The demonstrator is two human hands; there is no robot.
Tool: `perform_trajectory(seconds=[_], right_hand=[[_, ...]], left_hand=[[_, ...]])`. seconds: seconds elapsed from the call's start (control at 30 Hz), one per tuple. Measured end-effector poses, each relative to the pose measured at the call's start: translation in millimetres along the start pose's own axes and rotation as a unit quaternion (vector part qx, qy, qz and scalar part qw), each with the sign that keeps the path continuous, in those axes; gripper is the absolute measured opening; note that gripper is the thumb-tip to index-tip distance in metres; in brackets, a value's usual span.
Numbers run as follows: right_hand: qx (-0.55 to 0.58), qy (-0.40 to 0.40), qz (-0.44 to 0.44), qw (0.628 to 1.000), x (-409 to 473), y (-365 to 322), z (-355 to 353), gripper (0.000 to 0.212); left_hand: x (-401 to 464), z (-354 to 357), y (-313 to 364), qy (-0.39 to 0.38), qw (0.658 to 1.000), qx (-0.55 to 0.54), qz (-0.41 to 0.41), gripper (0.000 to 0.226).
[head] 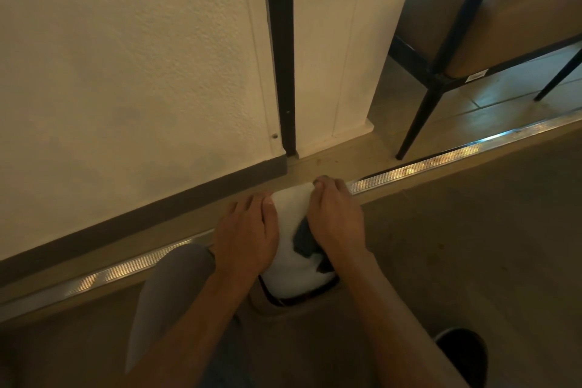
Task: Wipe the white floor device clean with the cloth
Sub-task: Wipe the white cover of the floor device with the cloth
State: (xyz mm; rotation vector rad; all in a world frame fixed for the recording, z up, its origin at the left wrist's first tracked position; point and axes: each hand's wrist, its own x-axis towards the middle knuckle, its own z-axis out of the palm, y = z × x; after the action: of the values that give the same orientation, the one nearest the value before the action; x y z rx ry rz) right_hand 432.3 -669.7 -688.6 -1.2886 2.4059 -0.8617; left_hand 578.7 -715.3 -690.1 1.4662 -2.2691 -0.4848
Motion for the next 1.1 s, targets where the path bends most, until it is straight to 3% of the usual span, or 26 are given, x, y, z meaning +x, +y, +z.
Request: perform_trajectory(seconds=[0.1,0.27,0.4,0.53,0.67,0.77,0.83,0.9,0.97,1.03,1.1], right_hand=[[-0.068,-0.011,-0.041,0.997,11.2,-15.9,5.8,0.025],[-0.014,0.128,-0.099,0.987,-58.4,16.5,30.4,0.044],[0.083,0.13,-0.042,0.987,-94.9,42.1,39.4,0.053],[0.127,0.133,0.013,0.983,-63.4,24.9,26.3,0.046],[0.022,0.039,-0.021,0.999,-6.4,0.4,6.8,0.031],[-0.087,-0.056,-0.136,0.985,18.5,-24.6,0.9,0.027],[-0.115,-0.076,-0.212,0.968,16.3,-30.0,5.2,0.026],[-0.103,-0.026,-0.257,0.96,0.7,-19.4,12.7,0.026],[-0.097,0.036,-0.267,0.958,-23.9,-3.1,17.6,0.041],[-0.084,0.09,-0.243,0.962,-47.0,11.2,18.7,0.056],[-0.049,0.129,-0.206,0.969,-57.0,20.7,19.1,0.05]], left_hand=[[-0.1,1.9,-2.6,0.01,1.0,-0.014,0.01,0.05],[-0.2,-0.3,0.0,-0.02,1.0,0.009,-0.011,0.058],[0.2,-3.1,1.3,-0.007,1.0,0.0,-0.004,0.063],[1.3,-0.6,-1.9,-0.018,1.0,0.009,-0.004,0.061],[-0.5,-0.1,-2.0,-0.008,1.0,-0.007,0.006,0.056],[-2.2,0.6,-2.8,-0.007,1.0,-0.015,0.018,0.045],[-2.4,-1.6,-2.6,-0.028,0.998,-0.056,-0.002,0.039],[-3.5,-4.6,0.4,-0.023,0.994,-0.106,-0.017,0.036],[-5.3,-6.8,4.1,-0.026,0.992,-0.121,-0.019,0.031],[-1.7,-7.7,5.8,-0.024,0.994,-0.091,-0.049,0.025],[3.4,-12.0,10.7,-0.069,0.989,-0.087,-0.094,0.031]])
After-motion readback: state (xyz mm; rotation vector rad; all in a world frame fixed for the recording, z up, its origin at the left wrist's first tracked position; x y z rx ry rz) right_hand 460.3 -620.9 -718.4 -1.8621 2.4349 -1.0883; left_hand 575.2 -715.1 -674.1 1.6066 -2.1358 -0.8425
